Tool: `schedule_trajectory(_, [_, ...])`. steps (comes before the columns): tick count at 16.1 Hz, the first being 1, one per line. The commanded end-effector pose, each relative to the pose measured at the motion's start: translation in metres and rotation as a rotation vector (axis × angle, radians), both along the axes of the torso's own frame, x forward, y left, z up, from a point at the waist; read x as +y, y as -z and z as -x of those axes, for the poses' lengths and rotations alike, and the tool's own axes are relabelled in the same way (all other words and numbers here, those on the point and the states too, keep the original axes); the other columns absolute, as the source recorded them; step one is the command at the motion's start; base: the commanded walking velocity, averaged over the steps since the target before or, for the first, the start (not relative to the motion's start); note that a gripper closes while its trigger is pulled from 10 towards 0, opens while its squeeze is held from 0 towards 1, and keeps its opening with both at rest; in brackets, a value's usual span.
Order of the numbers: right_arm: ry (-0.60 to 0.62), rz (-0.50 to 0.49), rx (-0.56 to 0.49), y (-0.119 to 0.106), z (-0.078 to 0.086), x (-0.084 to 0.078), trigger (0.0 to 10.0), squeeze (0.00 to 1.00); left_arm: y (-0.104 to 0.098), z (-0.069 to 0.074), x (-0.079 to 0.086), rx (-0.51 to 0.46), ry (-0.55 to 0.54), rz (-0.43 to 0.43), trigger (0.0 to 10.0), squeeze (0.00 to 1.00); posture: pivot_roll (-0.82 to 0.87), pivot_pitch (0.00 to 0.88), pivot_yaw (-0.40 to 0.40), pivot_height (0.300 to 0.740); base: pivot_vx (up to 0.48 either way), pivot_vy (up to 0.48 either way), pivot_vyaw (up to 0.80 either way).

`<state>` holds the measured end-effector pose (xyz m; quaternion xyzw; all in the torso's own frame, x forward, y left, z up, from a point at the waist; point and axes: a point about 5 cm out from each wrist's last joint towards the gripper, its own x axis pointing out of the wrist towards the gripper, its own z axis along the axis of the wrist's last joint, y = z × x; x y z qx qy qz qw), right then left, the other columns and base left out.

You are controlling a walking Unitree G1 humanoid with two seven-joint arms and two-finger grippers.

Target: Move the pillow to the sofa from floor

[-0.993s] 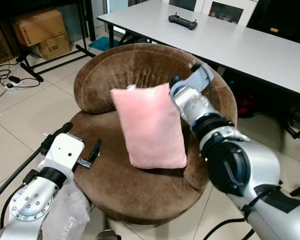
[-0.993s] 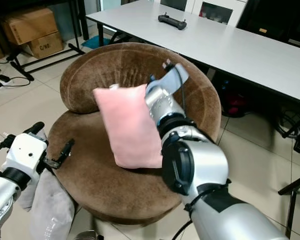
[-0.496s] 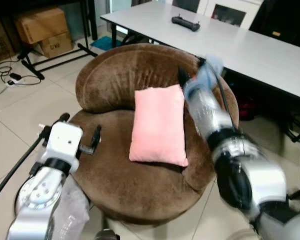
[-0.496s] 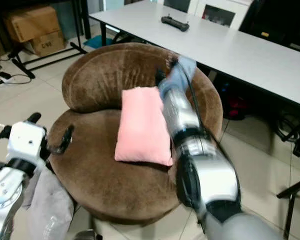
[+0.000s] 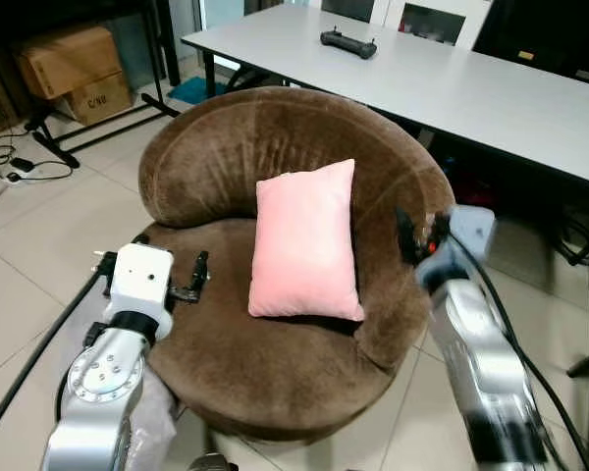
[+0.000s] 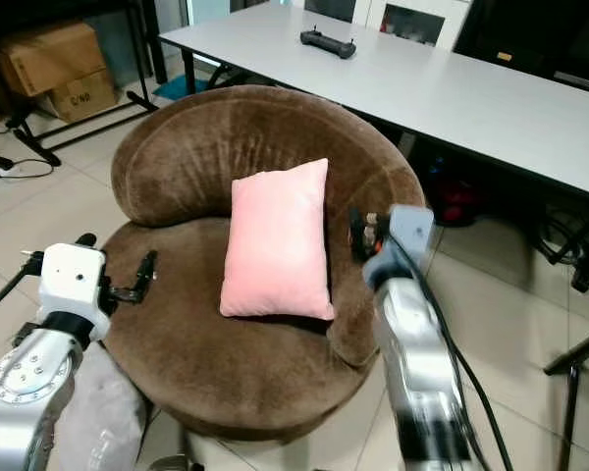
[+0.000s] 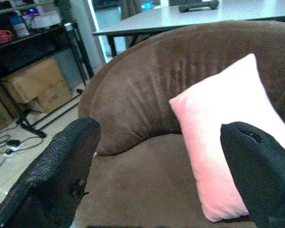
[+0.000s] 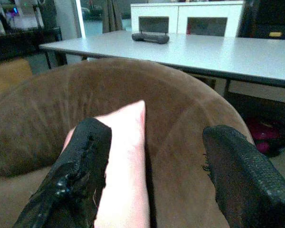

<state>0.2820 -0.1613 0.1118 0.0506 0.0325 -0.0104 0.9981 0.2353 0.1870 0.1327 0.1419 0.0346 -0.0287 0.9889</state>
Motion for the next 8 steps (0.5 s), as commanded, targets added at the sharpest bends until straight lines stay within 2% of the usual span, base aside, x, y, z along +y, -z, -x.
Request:
schedule_trajectory(1, [0.054, 0.023, 0.063, 0.003, 0.015, -0.008, 10.0, 0.0, 0.0, -0.002, -0.003, -0.02, 0.005, -0.034, 10.0, 0.0, 0.09, 0.0, -0.054, 0.74, 0.0, 0.0, 0.0])
schedule_trajectory(3, [0.069, 0.066, 0.11, 0.009, 0.03, -0.014, 10.0, 0.0, 0.0, 0.0, -0.002, -0.034, 0.011, -0.07, 10.0, 0.0, 0.09, 0.0, -0.06, 0.74, 0.0, 0.0, 0.0])
schedule_trajectory(5, [0.047, 0.107, 0.109, 0.006, 0.042, -0.013, 10.0, 0.0, -0.002, 0.003, 0.001, -0.044, 0.016, -0.084, 10.0, 0.0, 0.09, 0.0, -0.049, 0.74, 0.0, 0.0, 0.0])
schedule_trajectory(7, [-0.002, 0.093, 0.131, 0.003, 0.05, -0.008, 10.0, 0.0, -0.002, 0.005, 0.002, -0.051, 0.027, -0.078, 10.0, 0.0, 0.09, 0.0, -0.046, 0.74, 0.0, 0.0, 0.0])
schedule_trajectory(8, [-0.01, 0.074, 0.159, 0.006, 0.049, -0.007, 10.0, 0.0, -0.002, 0.005, 0.003, -0.055, 0.036, -0.079, 10.0, 0.0, 0.09, 0.0, -0.044, 0.74, 0.0, 0.0, 0.0])
